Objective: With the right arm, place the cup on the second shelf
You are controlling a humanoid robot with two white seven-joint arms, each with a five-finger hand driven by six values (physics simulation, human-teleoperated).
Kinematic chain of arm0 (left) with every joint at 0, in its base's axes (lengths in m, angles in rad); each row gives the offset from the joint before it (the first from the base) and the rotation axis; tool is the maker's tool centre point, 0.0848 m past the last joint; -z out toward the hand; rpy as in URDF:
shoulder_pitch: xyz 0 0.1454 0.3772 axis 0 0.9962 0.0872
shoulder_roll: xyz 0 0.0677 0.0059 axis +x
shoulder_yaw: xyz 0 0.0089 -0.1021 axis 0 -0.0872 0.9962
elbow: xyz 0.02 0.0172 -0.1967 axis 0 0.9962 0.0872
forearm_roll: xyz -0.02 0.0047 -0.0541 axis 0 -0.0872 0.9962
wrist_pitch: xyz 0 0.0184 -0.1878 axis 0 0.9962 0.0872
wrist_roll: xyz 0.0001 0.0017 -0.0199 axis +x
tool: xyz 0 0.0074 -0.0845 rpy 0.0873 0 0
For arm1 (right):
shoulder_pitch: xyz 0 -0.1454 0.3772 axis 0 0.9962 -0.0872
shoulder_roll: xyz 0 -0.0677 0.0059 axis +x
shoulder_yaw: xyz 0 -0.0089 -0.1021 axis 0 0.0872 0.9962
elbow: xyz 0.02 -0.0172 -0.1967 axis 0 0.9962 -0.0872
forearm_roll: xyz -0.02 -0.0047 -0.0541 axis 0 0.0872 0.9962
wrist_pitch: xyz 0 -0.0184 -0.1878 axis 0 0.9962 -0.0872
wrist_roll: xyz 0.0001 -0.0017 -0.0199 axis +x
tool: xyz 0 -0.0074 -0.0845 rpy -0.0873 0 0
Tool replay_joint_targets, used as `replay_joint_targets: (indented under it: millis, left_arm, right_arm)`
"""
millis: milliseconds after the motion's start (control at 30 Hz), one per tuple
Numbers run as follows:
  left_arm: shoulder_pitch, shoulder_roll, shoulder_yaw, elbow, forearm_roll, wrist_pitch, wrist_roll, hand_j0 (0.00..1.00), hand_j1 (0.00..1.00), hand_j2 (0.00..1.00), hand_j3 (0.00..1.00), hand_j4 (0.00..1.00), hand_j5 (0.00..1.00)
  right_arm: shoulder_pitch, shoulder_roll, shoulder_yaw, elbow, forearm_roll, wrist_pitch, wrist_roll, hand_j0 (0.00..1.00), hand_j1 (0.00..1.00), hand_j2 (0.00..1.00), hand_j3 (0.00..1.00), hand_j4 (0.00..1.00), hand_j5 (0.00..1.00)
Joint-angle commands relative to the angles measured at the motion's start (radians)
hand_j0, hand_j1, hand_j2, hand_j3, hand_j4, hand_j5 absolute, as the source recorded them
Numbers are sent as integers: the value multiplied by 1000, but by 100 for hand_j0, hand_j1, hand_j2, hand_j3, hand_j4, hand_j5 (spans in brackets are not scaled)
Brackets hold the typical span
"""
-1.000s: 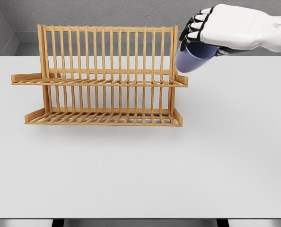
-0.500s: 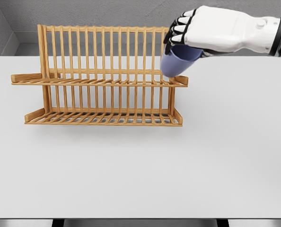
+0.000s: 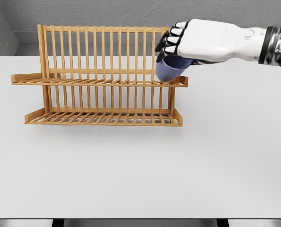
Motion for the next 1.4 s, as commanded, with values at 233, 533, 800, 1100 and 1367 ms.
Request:
replay_joint_targets:
  millis: [233,533,800,1100,1367]
  left_arm:
    - [0,0,0,0,0,0,-1,100,100,100,100,100,100]
    - [0,0,0,2,0,0,-1,100,100,100,100,100,100]
    - [0,0,0,0,0,0,-1,100,100,100,100,100,100]
    - [0,0,0,0,0,-2,0,100,100,100,100,100,100]
    - [0,0,0,0,0,0,2,100,100,100,100,100,100]
  right_arm:
    - [3,-15,20,-1,-18,1,14,62,62,62,62,62,62]
    - [9,-20,23,-2,-17,-7,14,65,65,65,65,65,65]
    - [-1,-18,11,1,-17,1,14,100,100,100,100,100,100]
    - [534,-55,-754,18,-18,-45,14,100,100,100,100,100,100]
    - [678,178,-711,73,103,-86,14,100,100,100,100,100,100]
